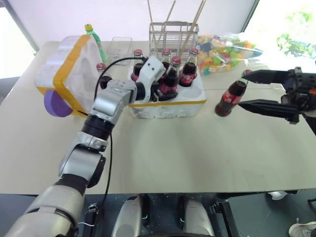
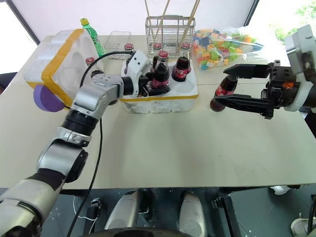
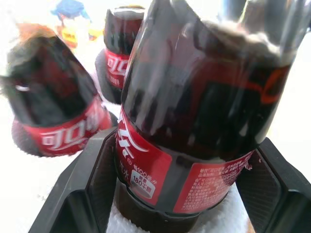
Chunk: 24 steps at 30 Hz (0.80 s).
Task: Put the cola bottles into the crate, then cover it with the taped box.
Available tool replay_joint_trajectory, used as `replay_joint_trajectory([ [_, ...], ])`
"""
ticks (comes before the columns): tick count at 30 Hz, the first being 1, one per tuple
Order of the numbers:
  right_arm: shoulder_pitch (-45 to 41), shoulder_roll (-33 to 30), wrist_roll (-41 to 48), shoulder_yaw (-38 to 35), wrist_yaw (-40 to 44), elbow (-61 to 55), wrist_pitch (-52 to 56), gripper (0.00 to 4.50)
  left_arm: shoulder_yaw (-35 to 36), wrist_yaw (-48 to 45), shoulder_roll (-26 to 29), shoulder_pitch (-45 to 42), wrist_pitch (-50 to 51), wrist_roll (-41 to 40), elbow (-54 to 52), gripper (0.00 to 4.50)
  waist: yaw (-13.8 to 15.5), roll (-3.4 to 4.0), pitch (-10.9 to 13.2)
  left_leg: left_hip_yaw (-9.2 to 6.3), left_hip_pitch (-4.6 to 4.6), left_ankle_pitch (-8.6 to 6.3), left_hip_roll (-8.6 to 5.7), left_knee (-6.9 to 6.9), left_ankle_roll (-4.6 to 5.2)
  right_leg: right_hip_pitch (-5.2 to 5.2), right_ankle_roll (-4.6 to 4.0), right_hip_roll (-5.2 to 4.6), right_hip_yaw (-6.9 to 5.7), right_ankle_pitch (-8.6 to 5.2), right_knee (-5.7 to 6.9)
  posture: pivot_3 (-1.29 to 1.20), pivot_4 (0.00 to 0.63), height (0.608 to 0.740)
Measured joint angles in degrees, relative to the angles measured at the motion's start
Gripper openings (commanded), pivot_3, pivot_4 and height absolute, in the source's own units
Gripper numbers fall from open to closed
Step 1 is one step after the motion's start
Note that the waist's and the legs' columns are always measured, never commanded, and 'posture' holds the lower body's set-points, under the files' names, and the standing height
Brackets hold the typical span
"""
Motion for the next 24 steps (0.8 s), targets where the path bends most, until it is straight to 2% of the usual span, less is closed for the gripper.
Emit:
replay_joint_trajectory([
  [4,-0.5,1.7,-0.1,2.5,-0.7,0.0,-0.9,4.50,1.3,1.7,-0.7,0.9,2.0,1.2,-2.2,4.43,-0.1,0.01,0.0,-0.05,-0.06,-0.06,0.04,0.29,0.08,0.03,0.00,0.01,-0.01,0.00,0.10,0.00,0.150,0.736],
  [7,-1.0,2.2,-0.1,3.3,-1.2,-0.1,-1.0,4.50,6.2,1.6,1.3,6.7,8.7,-3.5,-13.7,4.43,-0.5,0.02,0.0,-0.04,-0.11,-0.09,0.09,0.42,0.06,0.01,0.01,0.00,0.00,0.00,0.12,0.00,0.150,0.736],
  [11,-1.4,2.3,-0.1,3.5,-1.4,-0.1,-1.0,4.50,16.2,1.6,7.1,14.3,18.7,-13.1,-32.6,4.43,-0.5,0.03,0.0,-0.06,-0.10,0.02,0.13,0.46,-0.15,0.03,0.00,0.03,0.01,0.00,0.15,0.00,0.150,0.736],
  [12,-1.4,2.3,-0.1,3.5,-1.3,0.0,-1.0,4.50,20.6,1.2,10.3,17.9,21.9,-17.3,-39.8,4.43,-0.6,0.04,0.0,-0.05,-0.08,0.00,0.13,0.46,-0.17,0.05,0.00,0.03,0.01,0.00,0.14,0.00,0.150,0.736],
  [14,-1.4,2.2,-0.1,3.6,-1.2,0.4,-1.1,4.50,25.8,1.1,13.4,21.8,25.9,-22.2,-46.3,4.43,-0.4,0.06,0.0,-0.08,-0.07,-0.02,0.12,0.51,-0.14,0.09,0.00,0.04,0.00,0.00,0.15,0.00,0.150,0.736],
  [16,-2.1,2.3,-0.2,4.2,-0.8,0.6,-1.2,4.50,30.7,1.1,17.8,29.9,28.7,-25.8,-53.9,4.43,-0.4,0.09,0.0,-0.08,-0.04,-0.11,0.11,0.53,-0.02,0.14,-0.01,0.04,0.01,-0.01,0.10,0.00,0.150,0.736],
  [17,-2.4,2.2,-0.3,4.4,-0.5,1.0,-1.4,4.50,32.6,2.2,19.6,34.6,29.9,-25.9,-55.6,4.43,-0.3,0.10,-0.1,-0.09,-0.02,-0.12,0.10,0.54,-0.02,0.17,-0.03,0.03,0.01,-0.02,0.10,0.00,0.150,0.736],
  [20,-3.3,2.2,-1.2,5.4,0.3,2.0,-2.3,4.50,34.4,8.3,20.2,39.9,30.6,-22.3,-54.6,4.43,0.6,0.08,0.0,-0.26,-0.05,-0.23,0.06,0.63,0.06,0.16,-0.22,0.06,-0.08,-0.12,0.03,0.00,0.150,0.736],
  [24,-6.4,2.5,-1.9,7.6,1.1,3.7,-2.6,4.50,34.0,14.9,18.0,37.7,26.6,-17.7,-50.2,4.43,1.6,0.06,0.0,-0.31,-0.08,-0.31,0.02,0.67,-0.03,0.04,-0.27,0.04,-0.08,-0.12,-0.03,0.00,0.150,0.736],
])
